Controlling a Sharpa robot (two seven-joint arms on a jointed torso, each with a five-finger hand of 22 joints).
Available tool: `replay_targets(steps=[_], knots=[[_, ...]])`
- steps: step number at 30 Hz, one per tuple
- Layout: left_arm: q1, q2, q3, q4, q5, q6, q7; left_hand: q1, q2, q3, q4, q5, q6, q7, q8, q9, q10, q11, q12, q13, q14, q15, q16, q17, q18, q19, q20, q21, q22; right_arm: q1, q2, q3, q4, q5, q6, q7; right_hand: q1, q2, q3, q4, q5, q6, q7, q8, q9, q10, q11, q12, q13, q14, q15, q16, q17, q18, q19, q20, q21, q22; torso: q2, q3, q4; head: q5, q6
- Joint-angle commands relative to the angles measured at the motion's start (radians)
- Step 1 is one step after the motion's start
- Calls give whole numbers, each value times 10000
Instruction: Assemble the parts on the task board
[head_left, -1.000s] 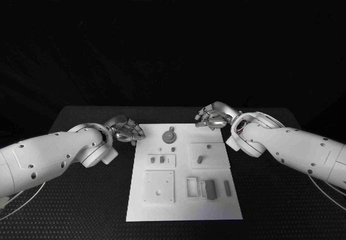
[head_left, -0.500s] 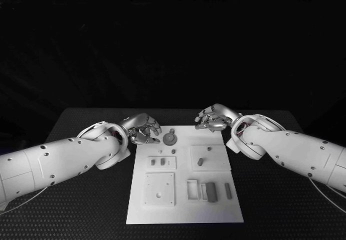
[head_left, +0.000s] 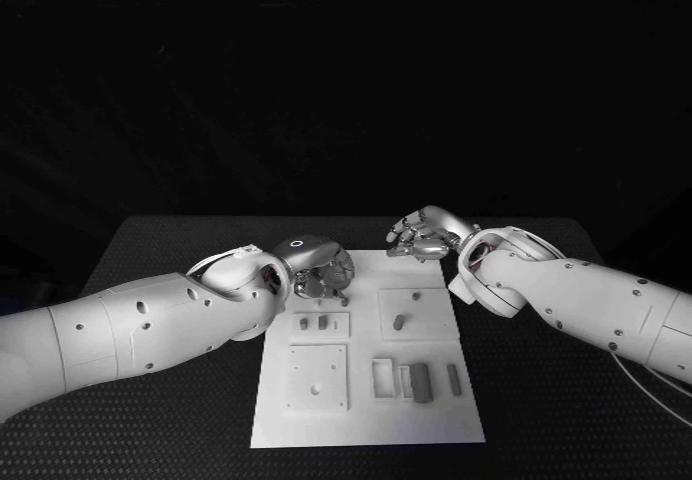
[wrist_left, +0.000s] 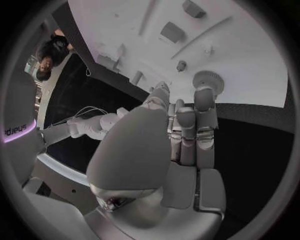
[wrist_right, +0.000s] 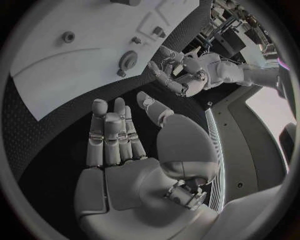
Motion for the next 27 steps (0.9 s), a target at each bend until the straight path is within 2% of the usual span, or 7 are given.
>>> replay_targets(steps=[1,5,9,17,27], knots=[[-7,131,-103,-135,-1140,576,-262,168,104,80,-24,54,13,-72,20,-17,19,-81,-32,-15,118,4,113,16,1179,121,-4,115,252,-5,9,1,10,-51,-42,116,-51,-9,-51,34,50,-69,67,-45,-10,67,-10,-52,-18,23,56,-13,-16,79,8,39,-15,182,-8,-9,11,-10,-17],[-60,306,-123,-354,-1263,712,-215,289,274,125,-10,141,402,-103,235,31,-161,-27,-101,-93,110,52,170,-10,1226,74,44,148,228,-5,-15,1,39,-51,-51,102,-69,-12,-57,40,50,-73,69,-46,-12,76,-9,-62,-31,27,58,-12,-18,79,12,39,-17,180,5,-23,16,-31,-20],[-138,463,-123,-581,-1412,797,-190,320,274,106,-4,142,100,-159,50,-93,-389,69,-78,-216,94,145,220,-37,1276,17,137,125,207,-5,-29,1,45,-50,-81,93,-81,-14,-60,44,50,-75,69,-46,-13,82,-9,-69,-39,29,58,-12,-20,79,14,39,-19,179,10,-32,7,-58,-49],[-298,726,-123,-902,-1571,574,-84,342,316,119,-1,182,138,-109,58,-113,-452,97,-82,-282,88,175,260,-53,1311,7,175,120,202,-5,-41,1,71,-50,-83,87,-98,-14,-62,51,51,-79,70,-48,-16,90,-8,-81,-53,31,59,-13,-23,79,18,38,-21,177,10,-21,4,-84,-95],[-344,843,-122,-1090,-1572,561,-135,364,406,152,-2,202,209,-41,78,-142,-322,112,-12,-335,77,192,324,-81,1353,17,205,133,205,-5,-40,1,71,-38,-81,93,-119,-11,-64,61,51,-83,71,-49,-18,99,-7,-94,-69,36,60,-12,-26,79,25,37,-24,176,-4,-4,14,-104,-126]])
